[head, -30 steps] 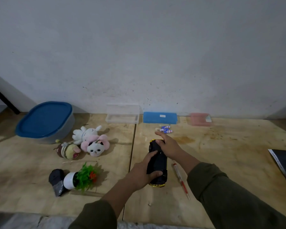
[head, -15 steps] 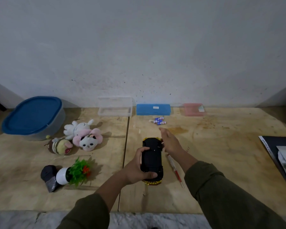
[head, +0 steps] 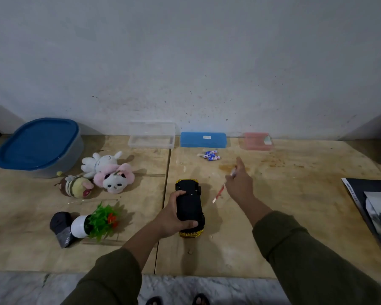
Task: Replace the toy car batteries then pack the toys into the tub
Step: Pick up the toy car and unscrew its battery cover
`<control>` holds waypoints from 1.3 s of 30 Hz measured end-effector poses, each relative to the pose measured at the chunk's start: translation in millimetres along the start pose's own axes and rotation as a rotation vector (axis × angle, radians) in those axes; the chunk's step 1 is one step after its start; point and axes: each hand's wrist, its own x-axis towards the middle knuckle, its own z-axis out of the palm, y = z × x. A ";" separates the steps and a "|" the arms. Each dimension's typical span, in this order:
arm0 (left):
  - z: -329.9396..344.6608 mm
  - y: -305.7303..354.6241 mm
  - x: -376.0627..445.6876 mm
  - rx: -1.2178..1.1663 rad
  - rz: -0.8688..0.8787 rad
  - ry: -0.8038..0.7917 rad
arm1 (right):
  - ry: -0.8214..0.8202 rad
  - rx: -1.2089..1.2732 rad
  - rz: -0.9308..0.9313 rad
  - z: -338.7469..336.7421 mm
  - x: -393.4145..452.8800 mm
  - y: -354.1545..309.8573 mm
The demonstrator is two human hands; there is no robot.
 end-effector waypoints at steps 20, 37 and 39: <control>4.4 10.4 1.0 0.060 0.006 0.014 | 0.059 0.319 0.009 6.2 -15.6 -34.1; 8.8 21.0 -8.7 0.039 -0.027 -0.002 | -0.010 0.150 -0.237 1.3 -23.6 -40.5; 9.4 23.0 -9.7 0.022 -0.040 -0.017 | -0.064 0.020 -0.379 -1.6 -26.3 -45.5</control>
